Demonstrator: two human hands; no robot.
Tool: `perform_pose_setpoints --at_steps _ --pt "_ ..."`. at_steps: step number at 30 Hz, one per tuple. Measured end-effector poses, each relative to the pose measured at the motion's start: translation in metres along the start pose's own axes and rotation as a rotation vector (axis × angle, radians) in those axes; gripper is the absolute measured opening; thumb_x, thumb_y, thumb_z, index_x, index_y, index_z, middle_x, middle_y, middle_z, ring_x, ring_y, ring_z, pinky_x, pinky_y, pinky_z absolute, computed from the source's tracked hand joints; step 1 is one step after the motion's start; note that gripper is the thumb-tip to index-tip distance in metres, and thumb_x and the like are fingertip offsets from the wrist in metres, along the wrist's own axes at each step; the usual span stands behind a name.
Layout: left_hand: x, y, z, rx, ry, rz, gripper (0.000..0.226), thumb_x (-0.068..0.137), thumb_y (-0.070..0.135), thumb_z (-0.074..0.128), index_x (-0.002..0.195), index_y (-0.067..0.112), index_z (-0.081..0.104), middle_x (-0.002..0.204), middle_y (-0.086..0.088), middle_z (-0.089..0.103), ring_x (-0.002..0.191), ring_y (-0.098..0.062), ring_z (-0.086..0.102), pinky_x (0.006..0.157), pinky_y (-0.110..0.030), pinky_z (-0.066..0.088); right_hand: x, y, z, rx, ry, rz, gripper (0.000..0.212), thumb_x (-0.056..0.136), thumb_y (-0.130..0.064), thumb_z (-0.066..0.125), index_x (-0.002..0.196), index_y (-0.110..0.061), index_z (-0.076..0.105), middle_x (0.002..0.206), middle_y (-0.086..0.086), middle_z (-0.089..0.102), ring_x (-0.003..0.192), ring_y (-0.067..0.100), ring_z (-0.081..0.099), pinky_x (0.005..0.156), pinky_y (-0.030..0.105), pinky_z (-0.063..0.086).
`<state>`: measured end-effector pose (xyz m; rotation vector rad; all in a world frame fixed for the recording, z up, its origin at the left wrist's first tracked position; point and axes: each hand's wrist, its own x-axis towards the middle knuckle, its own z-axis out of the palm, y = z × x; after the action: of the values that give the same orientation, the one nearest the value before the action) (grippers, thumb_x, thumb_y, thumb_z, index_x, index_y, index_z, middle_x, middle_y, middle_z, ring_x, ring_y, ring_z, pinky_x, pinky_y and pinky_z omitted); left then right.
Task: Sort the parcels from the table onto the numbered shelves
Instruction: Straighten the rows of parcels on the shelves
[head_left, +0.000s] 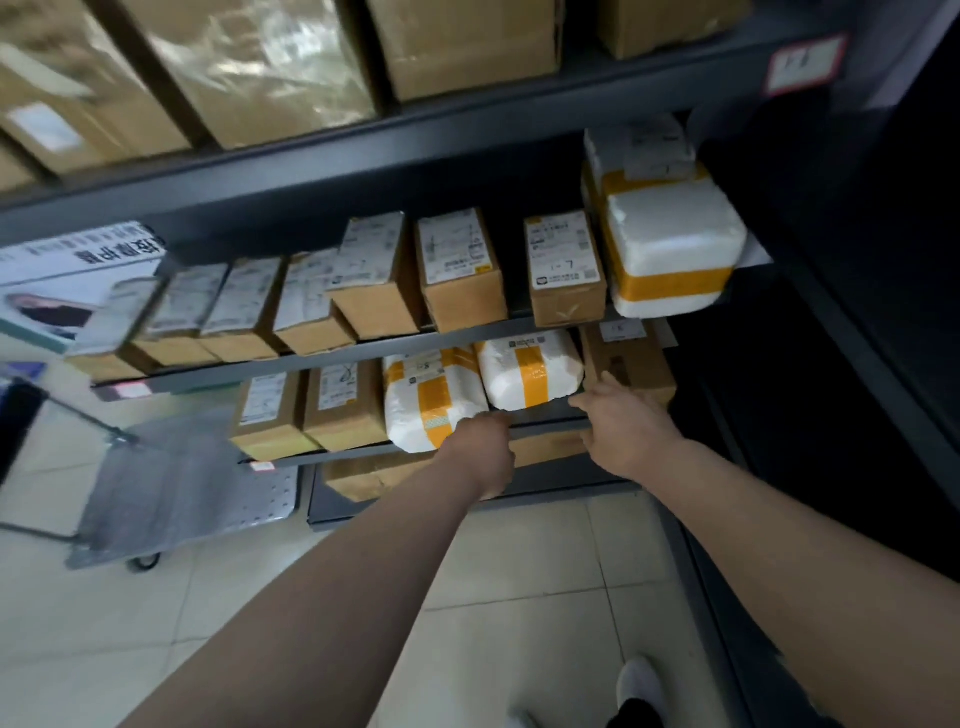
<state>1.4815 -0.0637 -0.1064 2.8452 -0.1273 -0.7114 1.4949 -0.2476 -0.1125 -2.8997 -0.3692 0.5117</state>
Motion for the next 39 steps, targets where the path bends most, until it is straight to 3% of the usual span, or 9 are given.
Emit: perform_pose_setpoints --at_steps 4,9,13,19,23,27,32,35,39 --pt "-0.044 -0.022 -0.039 0.019 0.054 0.014 0.045 0.097 0.022 0.052 0.14 0.015 0.045 0.141 -0.008 0.05 0.128 -0.027 0.047 0.1 -0.035 0.042 -0.027 -0.039 -0.032 -0.047 0.026 -0.064 0.041 0.095 -0.015 0.046 0.135 -0.021 0.049 0.13 0.005 0.053 0.115 0.025 0.052 0.087 0.037 0.048" --pt "-0.097 -0.047 -0.086 0.064 0.091 0.026 0.047 0.098 0.026 0.052 0.143 0.019 0.045 0.144 -0.006 0.049 0.131 -0.025 0.045 0.102 -0.036 0.041 -0.056 -0.083 -0.067 -0.09 0.026 -0.091 0.046 0.097 -0.024 0.046 0.142 -0.03 0.041 0.136 0.004 0.05 0.119 0.025 0.052 0.085 0.034 0.047" --pt "-0.13 -0.063 -0.115 0.012 0.221 0.025 0.045 0.096 0.024 0.055 0.14 0.019 0.049 0.134 -0.005 0.057 0.12 -0.023 0.054 0.095 -0.034 0.046 -0.066 -0.118 -0.096 -0.118 0.135 -0.144 0.038 0.095 -0.021 0.047 0.132 -0.029 0.051 0.122 0.002 0.058 0.105 0.023 0.057 0.069 0.032 0.046" --pt "-0.16 -0.085 -0.144 -0.042 0.358 -0.002 0.044 0.095 0.024 0.058 0.138 0.02 0.05 0.134 -0.004 0.057 0.12 -0.02 0.055 0.096 -0.033 0.047 -0.077 -0.156 -0.127 -0.147 0.238 -0.199 0.035 0.095 -0.025 0.047 0.128 -0.03 0.055 0.111 -0.001 0.063 0.093 0.018 0.061 0.069 0.031 0.052" --pt "-0.17 -0.095 -0.162 -0.067 0.404 -0.045 0.045 0.095 0.021 0.058 0.139 0.019 0.049 0.139 -0.005 0.053 0.127 -0.022 0.051 0.101 -0.034 0.043 -0.072 -0.174 -0.147 -0.194 0.281 -0.235 0.037 0.094 -0.023 0.049 0.13 -0.031 0.054 0.117 0.0 0.062 0.103 0.021 0.06 0.08 0.038 0.055" --pt "-0.169 -0.106 -0.181 -0.075 0.455 -0.108 0.048 0.094 0.024 0.059 0.141 0.022 0.047 0.14 -0.005 0.053 0.128 -0.021 0.05 0.103 -0.037 0.044 -0.053 -0.198 -0.169 -0.213 0.36 -0.284 0.034 0.092 -0.022 0.054 0.124 -0.033 0.057 0.109 -0.001 0.065 0.093 0.019 0.062 0.07 0.033 0.054" --pt "-0.169 -0.124 -0.215 -0.058 0.543 -0.195 0.045 0.095 0.022 0.057 0.14 0.019 0.047 0.134 -0.006 0.057 0.12 -0.02 0.055 0.092 -0.031 0.045 -0.027 -0.233 -0.2 -0.176 0.381 -0.407 0.037 0.095 -0.022 0.052 0.13 -0.032 0.055 0.121 0.001 0.063 0.105 0.021 0.061 0.081 0.039 0.055" --pt "-0.171 -0.144 -0.236 -0.086 0.589 -0.25 0.047 0.096 0.019 0.055 0.142 0.018 0.045 0.137 -0.006 0.055 0.123 -0.02 0.053 0.096 -0.032 0.044 -0.01 -0.258 -0.215 -0.17 0.408 -0.49 0.041 0.096 -0.02 0.05 0.136 -0.032 0.051 0.128 0.001 0.06 0.113 0.021 0.058 0.087 0.04 0.053" --pt "-0.176 -0.18 -0.26 -0.119 0.631 -0.273 0.043 0.095 0.021 0.057 0.138 0.021 0.049 0.129 -0.005 0.059 0.113 -0.019 0.058 0.091 -0.033 0.049 0.005 -0.298 -0.23 -0.153 0.432 -0.571 0.039 0.097 -0.023 0.05 0.135 -0.032 0.05 0.122 0.003 0.061 0.104 0.021 0.06 0.08 0.036 0.054"
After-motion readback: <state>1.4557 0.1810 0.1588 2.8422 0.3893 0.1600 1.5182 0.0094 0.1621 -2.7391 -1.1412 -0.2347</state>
